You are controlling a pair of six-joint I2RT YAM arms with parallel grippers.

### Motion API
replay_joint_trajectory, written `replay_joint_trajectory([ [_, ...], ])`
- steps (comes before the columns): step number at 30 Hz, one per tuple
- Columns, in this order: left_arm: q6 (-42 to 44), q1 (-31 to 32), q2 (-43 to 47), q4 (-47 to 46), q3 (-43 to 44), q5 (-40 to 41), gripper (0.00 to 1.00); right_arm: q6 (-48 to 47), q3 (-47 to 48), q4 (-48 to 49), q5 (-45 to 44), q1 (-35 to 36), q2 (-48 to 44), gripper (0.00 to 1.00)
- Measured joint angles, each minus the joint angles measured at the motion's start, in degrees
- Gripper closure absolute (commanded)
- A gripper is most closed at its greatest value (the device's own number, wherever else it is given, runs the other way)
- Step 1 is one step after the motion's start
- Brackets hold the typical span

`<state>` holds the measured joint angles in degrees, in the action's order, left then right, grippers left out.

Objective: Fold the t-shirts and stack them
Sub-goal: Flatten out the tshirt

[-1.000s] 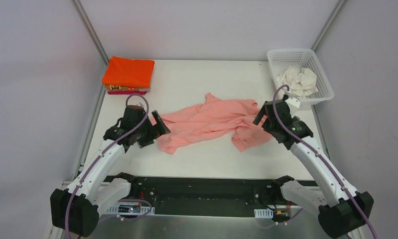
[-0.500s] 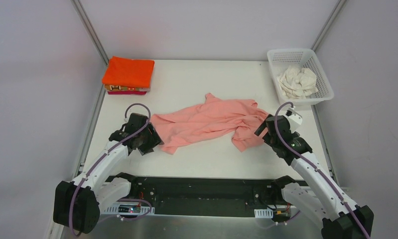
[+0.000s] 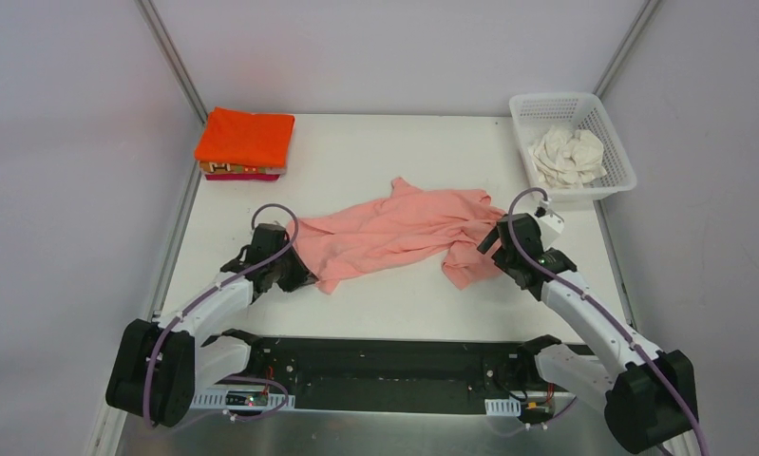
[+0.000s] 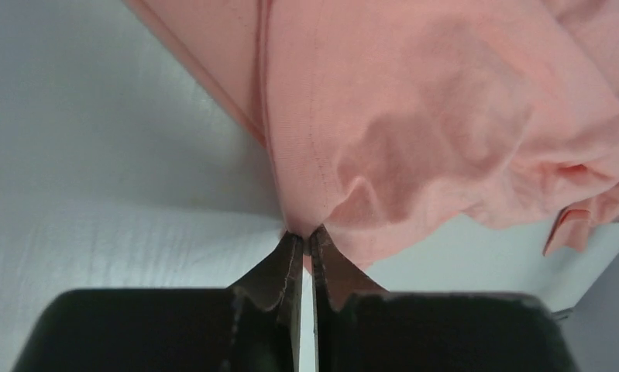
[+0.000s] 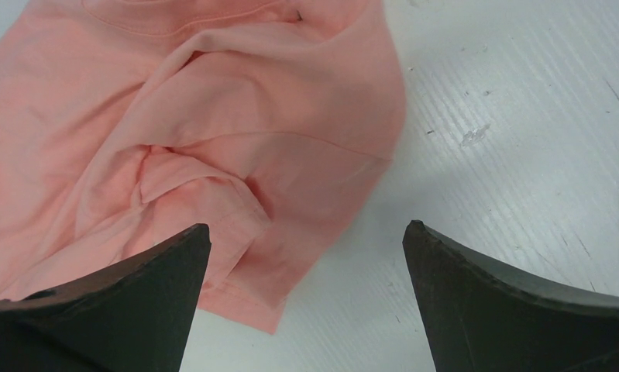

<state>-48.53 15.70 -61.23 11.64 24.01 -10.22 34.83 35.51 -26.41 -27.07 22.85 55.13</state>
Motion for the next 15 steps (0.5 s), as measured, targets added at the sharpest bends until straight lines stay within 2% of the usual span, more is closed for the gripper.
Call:
replay_joint_trajectory([
  [6,0.50,0.00,0.35,-7.34,-1.49,-3.45,1.00,1.55,-0.22,0.59,0.81,-4.35,4.46,0.01],
  [13,1.73,0.00,11.72,-7.98,-1.51,-2.91,1.00,0.66,-0.11,-0.42,3.56,-16.02,6.38,0.07],
  [15,2.14,0.00,13.92,-7.80,-1.49,-2.67,1.00,-0.26,-0.02,0.59,5.18,-17.42,7.69,0.10],
])
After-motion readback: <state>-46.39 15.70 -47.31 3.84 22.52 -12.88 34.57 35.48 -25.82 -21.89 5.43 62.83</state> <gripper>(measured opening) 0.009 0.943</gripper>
